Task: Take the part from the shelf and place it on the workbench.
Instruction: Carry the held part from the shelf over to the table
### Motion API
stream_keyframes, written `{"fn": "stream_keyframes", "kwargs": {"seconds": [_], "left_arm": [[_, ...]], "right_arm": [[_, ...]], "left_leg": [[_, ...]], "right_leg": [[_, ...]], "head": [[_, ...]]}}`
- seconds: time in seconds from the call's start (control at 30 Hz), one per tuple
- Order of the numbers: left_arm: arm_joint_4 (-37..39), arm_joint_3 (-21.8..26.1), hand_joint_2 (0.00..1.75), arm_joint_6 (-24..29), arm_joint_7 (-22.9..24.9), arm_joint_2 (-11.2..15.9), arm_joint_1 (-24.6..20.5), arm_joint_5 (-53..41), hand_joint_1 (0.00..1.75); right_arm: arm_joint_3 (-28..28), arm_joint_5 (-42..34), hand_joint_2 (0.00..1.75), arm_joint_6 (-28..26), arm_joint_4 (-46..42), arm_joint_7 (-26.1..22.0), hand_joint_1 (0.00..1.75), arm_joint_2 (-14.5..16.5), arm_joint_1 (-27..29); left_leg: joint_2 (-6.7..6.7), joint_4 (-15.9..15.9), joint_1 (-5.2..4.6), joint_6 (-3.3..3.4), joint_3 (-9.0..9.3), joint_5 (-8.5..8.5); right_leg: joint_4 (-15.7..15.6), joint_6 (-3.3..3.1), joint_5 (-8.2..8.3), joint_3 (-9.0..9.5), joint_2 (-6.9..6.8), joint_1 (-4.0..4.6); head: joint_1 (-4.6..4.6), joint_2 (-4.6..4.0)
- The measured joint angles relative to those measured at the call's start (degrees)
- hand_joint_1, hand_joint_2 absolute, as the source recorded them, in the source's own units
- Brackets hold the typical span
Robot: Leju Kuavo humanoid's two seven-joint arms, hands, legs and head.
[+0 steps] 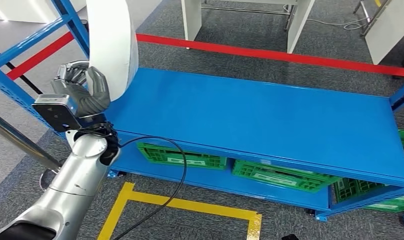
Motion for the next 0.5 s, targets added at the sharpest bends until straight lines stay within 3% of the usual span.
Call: {"fn": "stream_keyframes", "kwargs": {"seconds": [0.07, 0.1, 0.17, 0.23, 0.27, 0.3, 0.37, 0.43, 0.5], "left_arm": [[-0.21, 0.01, 1.75, 0.27, -0.11, 0.03, 0.09, -0.15, 1.75], [-0.31, 0.02, 1.75, 0.47, -0.15, 0.00, 0.09, -0.27, 1.75], [-0.49, 0.05, 1.75, 0.77, -0.19, -0.07, 0.05, -0.56, 1.75], [-0.57, 0.07, 1.75, 0.92, -0.19, -0.09, 0.08, -0.74, 1.75], [-0.57, 0.07, 1.75, 0.96, -0.19, -0.09, 0.13, -0.81, 1.75], [-0.57, 0.07, 1.75, 0.97, -0.19, -0.09, 0.17, -0.86, 1.75], [-0.59, 0.09, 1.75, 0.99, -0.19, -0.09, 0.23, -0.92, 1.75], [-0.75, 0.12, 1.75, 1.05, -0.19, -0.08, 0.19, -0.96, 1.75], [-0.94, 0.14, 1.75, 1.20, -0.17, -0.09, 0.11, -1.05, 1.75]], "right_arm": [[-0.02, 0.01, 0.00, 0.00, 0.00, -0.03, 0.00, 0.00, 0.06], [-0.02, 0.02, 0.00, -0.01, 0.00, -0.05, 0.00, 0.00, 0.09], [-0.03, 0.04, 0.00, -0.02, 0.00, -0.10, 0.00, 0.01, 0.08], [-0.03, 0.06, 0.00, -0.02, 0.00, -0.12, 0.00, 0.02, 0.05], [-0.03, 0.07, 0.00, -0.02, 0.00, -0.13, 0.00, 0.02, 0.04], [-0.04, 0.08, 0.00, -0.03, 0.00, -0.12, 0.00, 0.02, 0.03], [-0.05, 0.08, 0.00, -0.03, 0.00, -0.12, 0.00, 0.02, -0.01], [-0.05, 0.08, 0.00, -0.03, 0.00, -0.11, 0.00, 0.02, -0.24], [-0.05, 0.11, 0.00, -0.03, 0.00, -0.03, 0.00, 0.02, -0.44]], "left_leg": [[0.11, -0.46, 0.10, 0.55, -0.20, 0.59], [0.21, -0.73, 0.21, 0.92, -0.33, 1.01], [0.40, -1.07, 0.34, 1.55, -0.93, 1.79], [0.46, -1.00, 0.21, 1.83, -1.93, 2.46], [0.48, -0.95, 0.15, 1.83, -2.45, 2.82], [0.48, -0.88, 0.12, 1.78, -2.95, 3.17], [0.47, -0.72, 0.15, 1.50, -3.78, 3.81], [0.49, -0.51, 0.05, 0.95, -4.42, 4.44], [0.53, -0.40, -0.04, 0.37, -4.76, 5.15]], "right_leg": [[-0.02, 0.67, -0.02, -0.35, -0.03, -0.11], [0.61, 0.92, -0.92, -0.73, -0.04, -0.13], [5.36, 1.22, -4.97, -2.59, -0.07, -0.17], [12.68, 1.44, -9.10, -4.83, -0.07, -0.18], [14.82, 1.52, -9.79, -5.18, -0.07, -0.17], [14.85, 1.56, -9.30, -4.48, -0.08, -0.16], [8.86, 1.50, -6.28, -0.03, -0.12, -0.18], [1.42, 1.27, -4.85, 4.94, -0.10, -0.07], [-1.27, 0.92, -5.06, 6.45, 0.00, 0.14]], "head": [[0.03, 0.00], [0.07, 0.00], [0.24, 0.00], [0.36, 0.00], [0.36, 0.00], [0.37, 0.00], [0.38, 0.00], [0.34, 0.00], [0.35, 0.00]]}}
